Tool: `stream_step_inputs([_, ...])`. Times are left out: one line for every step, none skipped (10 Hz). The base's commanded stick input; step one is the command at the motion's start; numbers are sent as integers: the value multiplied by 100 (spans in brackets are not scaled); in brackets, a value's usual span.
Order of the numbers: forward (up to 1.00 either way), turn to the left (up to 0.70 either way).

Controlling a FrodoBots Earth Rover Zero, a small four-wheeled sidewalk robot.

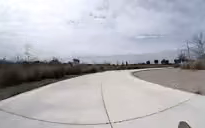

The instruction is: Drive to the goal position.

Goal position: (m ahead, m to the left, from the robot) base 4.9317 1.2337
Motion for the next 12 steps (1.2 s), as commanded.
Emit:
stream_step_inputs([100,0])
stream_step_inputs([100,0])
stream_step_inputs([100,0])
stream_step_inputs([100,0])
stream_step_inputs([100,0])
stream_step_inputs([100,0])
stream_step_inputs([100,0])
stream_step_inputs([100,0])
stream_step_inputs([100,0])
stream_step_inputs([100,0])
stream_step_inputs([100,-31])
stream_step_inputs([100,-40])
